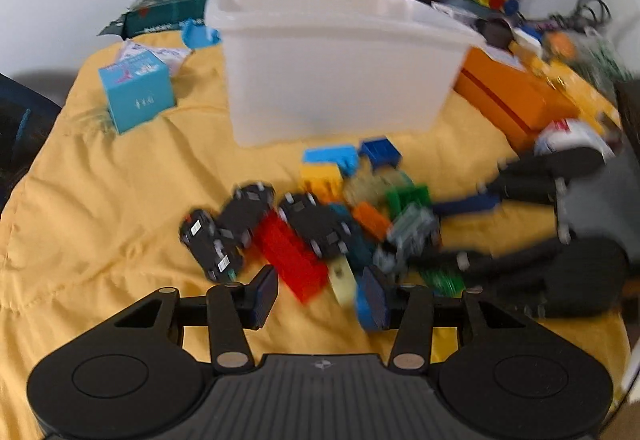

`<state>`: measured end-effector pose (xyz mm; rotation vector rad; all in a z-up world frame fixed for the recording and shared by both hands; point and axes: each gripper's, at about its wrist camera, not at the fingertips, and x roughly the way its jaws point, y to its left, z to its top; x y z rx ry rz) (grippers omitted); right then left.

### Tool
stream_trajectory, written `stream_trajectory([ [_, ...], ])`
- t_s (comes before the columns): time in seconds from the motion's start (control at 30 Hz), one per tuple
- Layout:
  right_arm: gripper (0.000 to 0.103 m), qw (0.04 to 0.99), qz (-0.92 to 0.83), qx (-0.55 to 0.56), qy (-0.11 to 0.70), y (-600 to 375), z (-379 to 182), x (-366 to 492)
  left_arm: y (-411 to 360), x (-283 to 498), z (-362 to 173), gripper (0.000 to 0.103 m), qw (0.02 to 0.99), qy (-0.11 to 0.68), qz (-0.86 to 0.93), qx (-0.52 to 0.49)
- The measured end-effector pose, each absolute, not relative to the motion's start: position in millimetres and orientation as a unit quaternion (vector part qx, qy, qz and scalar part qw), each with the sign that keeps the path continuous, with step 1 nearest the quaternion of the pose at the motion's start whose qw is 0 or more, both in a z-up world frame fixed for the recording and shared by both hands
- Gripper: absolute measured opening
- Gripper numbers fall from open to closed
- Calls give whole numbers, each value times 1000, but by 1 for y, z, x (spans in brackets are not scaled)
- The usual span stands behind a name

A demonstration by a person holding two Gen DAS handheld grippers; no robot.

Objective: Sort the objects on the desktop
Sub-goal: 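Grasp the white green-striped car with the right gripper while the left grasps the dark car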

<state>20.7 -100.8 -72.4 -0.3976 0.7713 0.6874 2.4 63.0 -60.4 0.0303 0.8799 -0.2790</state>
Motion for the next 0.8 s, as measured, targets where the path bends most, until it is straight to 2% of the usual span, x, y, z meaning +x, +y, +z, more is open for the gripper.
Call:
stream_trajectory([
  [0.03, 45, 849, 326, -189, 370, -100, -74, 19, 63, 8, -60, 51, 896, 425, -126, 21],
  [0.17, 30, 851, 322, -186, 371, -105, -72, 3, 65, 22, -56, 51, 902, 412, -104, 75],
  [0.53, 29, 866, 289, -131, 386, -129, -67, -28, 50, 48, -63, 51, 858, 390, -161, 293],
  [0.67, 26, 867, 279, -123, 395, -131, -68, -26, 48, 60, -73, 44, 828, 384, -195, 359],
  [0.8, 26, 870, 276, -120, 391, -127, -66, -26, 51, 77, -75, 36, 804, 397, -225, 381],
])
